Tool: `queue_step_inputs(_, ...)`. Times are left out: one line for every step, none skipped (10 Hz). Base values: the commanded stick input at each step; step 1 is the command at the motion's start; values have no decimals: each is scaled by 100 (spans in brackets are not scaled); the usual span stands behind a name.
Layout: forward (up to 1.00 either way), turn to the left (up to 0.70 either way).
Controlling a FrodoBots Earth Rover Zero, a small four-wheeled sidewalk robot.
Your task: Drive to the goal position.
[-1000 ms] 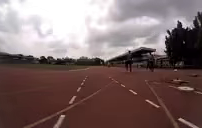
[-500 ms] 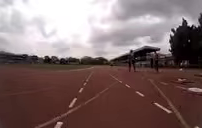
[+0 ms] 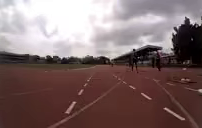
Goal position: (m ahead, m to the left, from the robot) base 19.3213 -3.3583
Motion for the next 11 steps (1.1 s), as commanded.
queue_step_inputs(45,0)
queue_step_inputs(45,0)
queue_step_inputs(45,0)
queue_step_inputs(45,0)
queue_step_inputs(45,0)
queue_step_inputs(45,0)
queue_step_inputs(45,0)
queue_step_inputs(45,0)
queue_step_inputs(45,0)
queue_step_inputs(45,0)
queue_step_inputs(45,0)
